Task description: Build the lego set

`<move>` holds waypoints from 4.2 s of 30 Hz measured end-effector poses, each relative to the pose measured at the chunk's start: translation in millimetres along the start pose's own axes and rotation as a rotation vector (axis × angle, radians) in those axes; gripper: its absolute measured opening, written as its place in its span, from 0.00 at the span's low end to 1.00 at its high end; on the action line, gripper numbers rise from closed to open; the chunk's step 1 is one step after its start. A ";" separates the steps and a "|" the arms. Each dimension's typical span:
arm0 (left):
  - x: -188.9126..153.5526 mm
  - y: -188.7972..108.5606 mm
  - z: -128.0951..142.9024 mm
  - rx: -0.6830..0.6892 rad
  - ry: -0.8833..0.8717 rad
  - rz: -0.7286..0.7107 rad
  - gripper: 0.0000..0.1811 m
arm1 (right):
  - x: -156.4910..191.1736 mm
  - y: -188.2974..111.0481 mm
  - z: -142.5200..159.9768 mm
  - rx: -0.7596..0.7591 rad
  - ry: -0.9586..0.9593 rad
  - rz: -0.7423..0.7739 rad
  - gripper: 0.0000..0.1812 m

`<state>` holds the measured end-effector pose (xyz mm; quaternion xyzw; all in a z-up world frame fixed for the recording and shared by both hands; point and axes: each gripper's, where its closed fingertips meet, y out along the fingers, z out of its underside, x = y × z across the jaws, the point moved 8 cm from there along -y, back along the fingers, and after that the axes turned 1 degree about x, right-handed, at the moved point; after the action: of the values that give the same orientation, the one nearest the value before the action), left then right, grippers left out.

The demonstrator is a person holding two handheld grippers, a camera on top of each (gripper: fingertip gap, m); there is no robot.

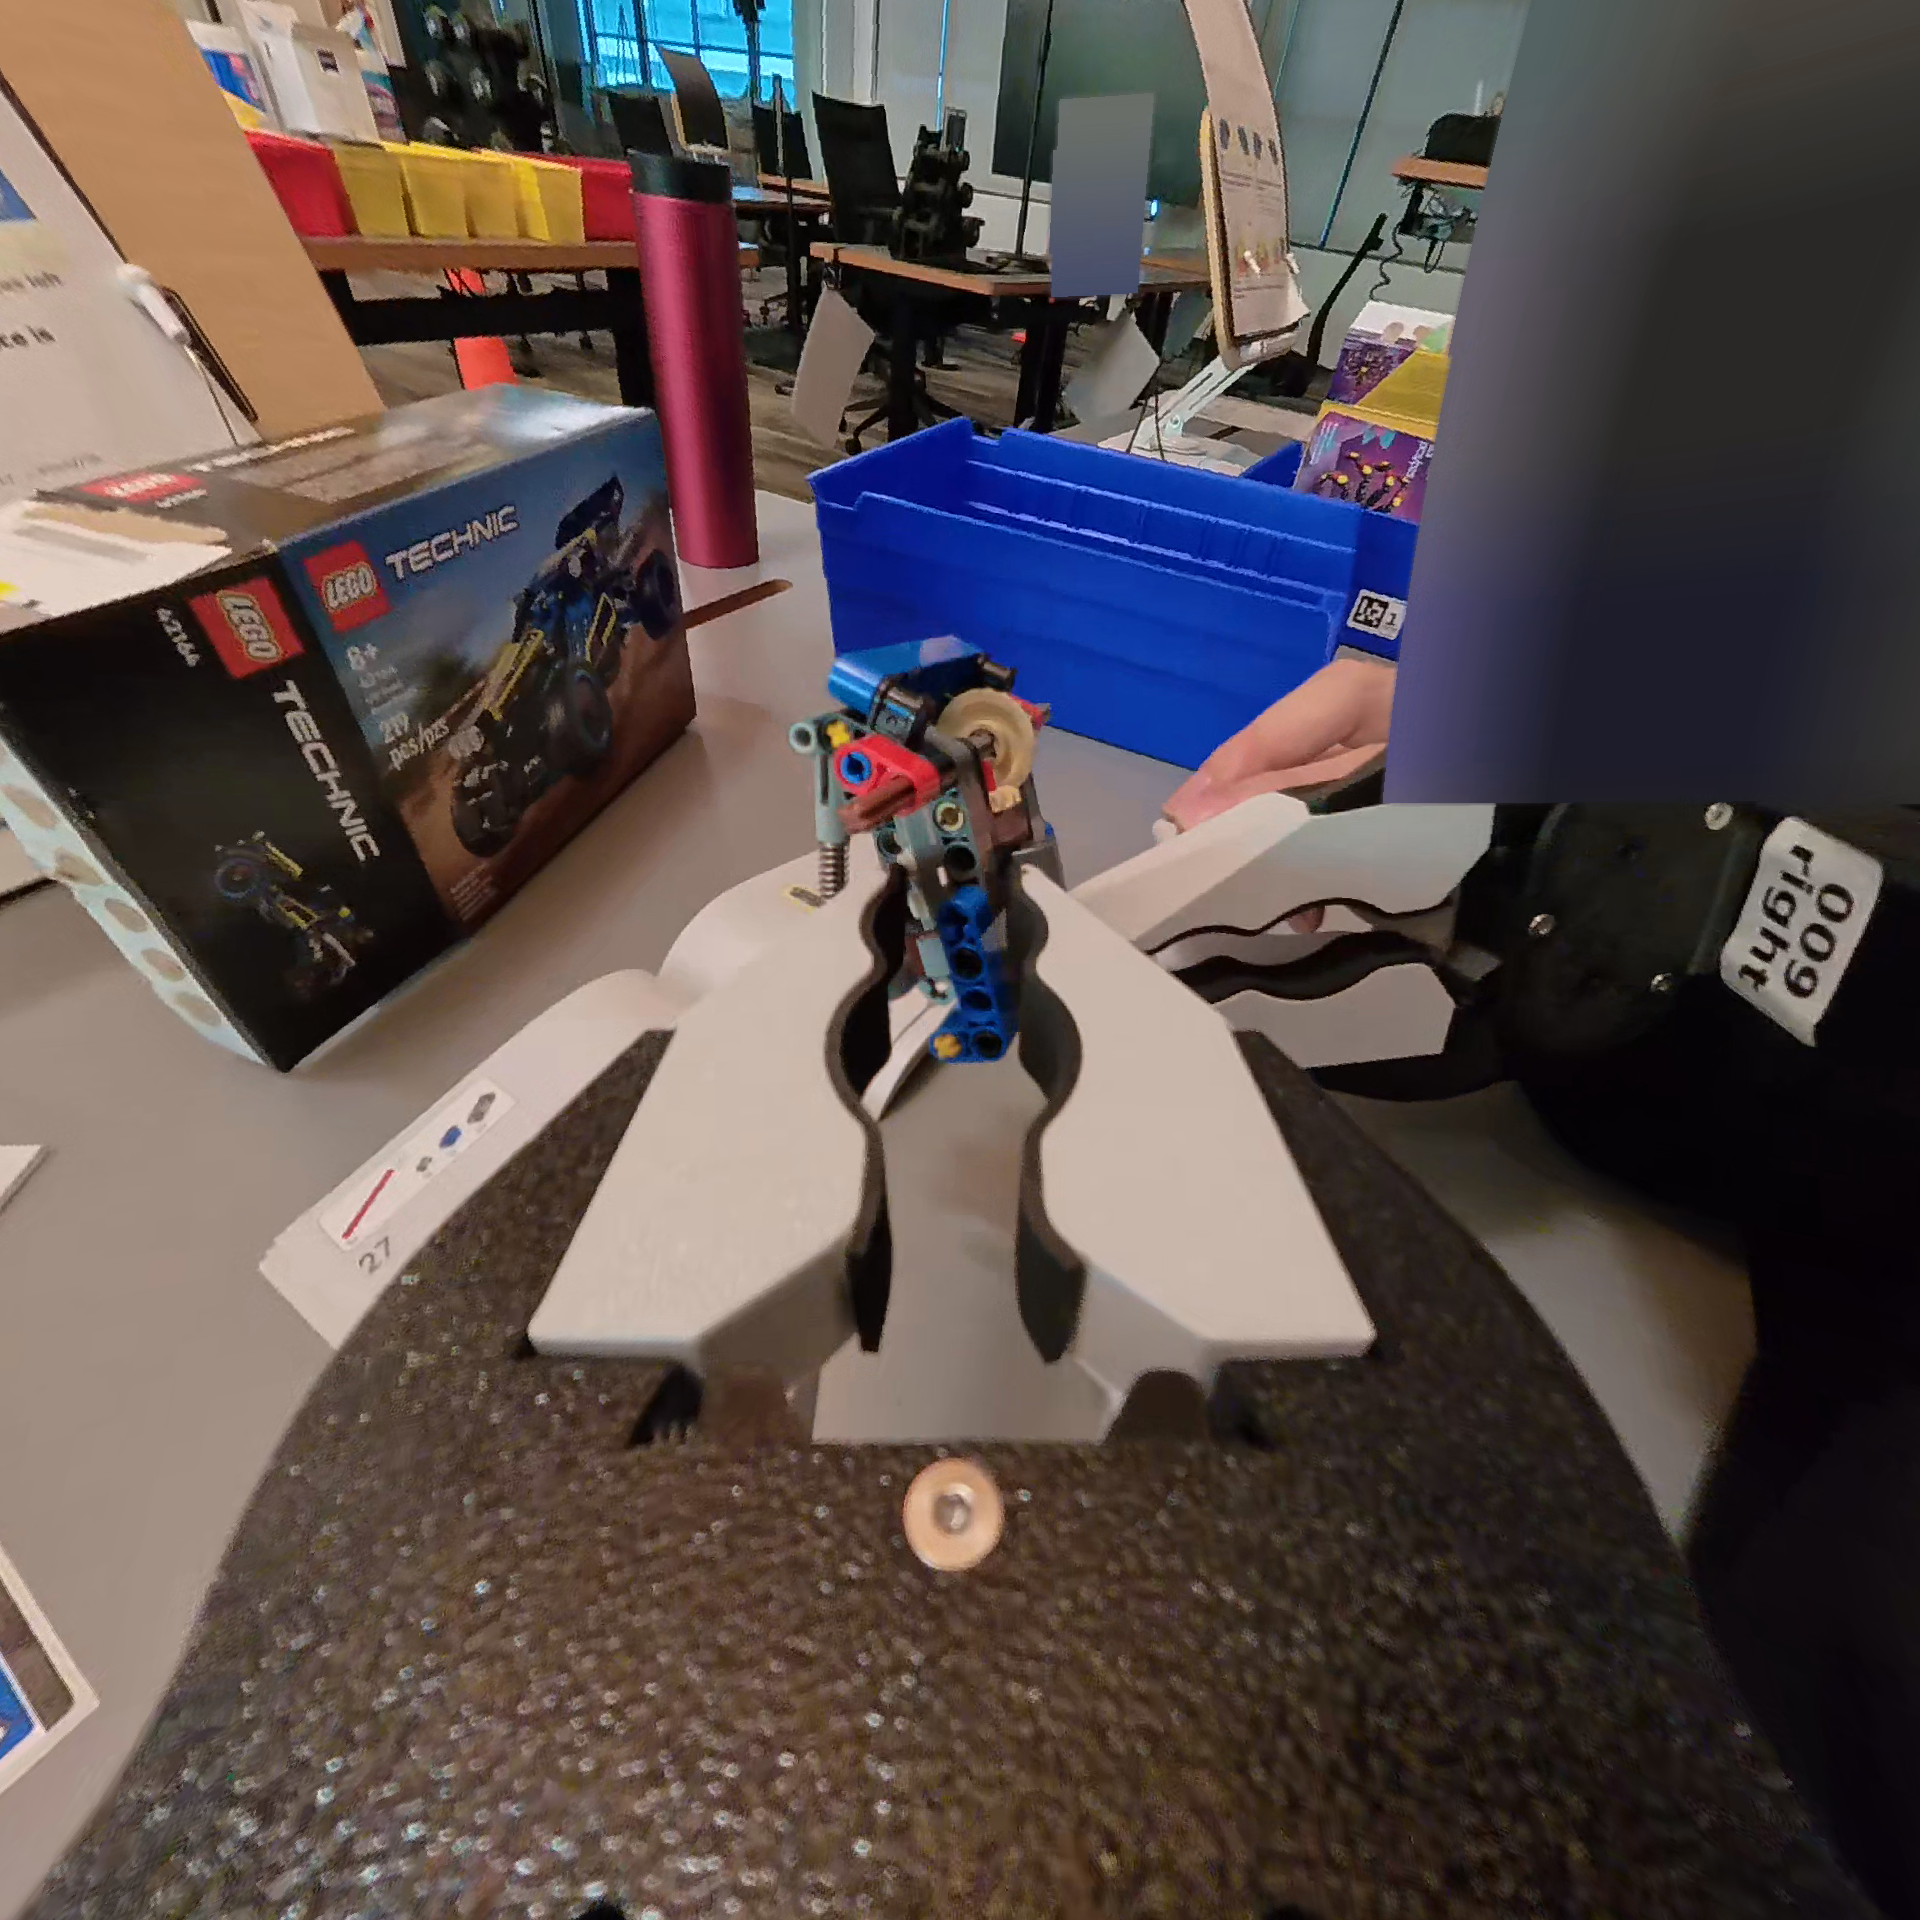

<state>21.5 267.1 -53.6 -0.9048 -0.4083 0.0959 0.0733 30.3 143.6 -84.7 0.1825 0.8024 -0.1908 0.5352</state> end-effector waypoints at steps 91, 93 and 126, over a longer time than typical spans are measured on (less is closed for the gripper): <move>47.4 -7.7 44.6 0.070 -0.508 0.231 0.02 | 22.1 9.0 5.0 -0.087 0.271 -0.275 0.10; 47.9 -8.1 44.3 0.067 -0.509 0.229 0.02 | 23.1 9.3 4.8 -0.084 0.267 -0.280 0.11; 56.3 -18.8 38.4 0.005 -0.470 0.171 0.02 | 24.7 -11.7 100.3 0.263 0.535 -0.560 0.05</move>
<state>35.4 324.0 -93.3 -0.8888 -0.3360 0.3104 -0.0297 94.7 85.4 -141.8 0.0670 0.9008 -0.3759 0.2068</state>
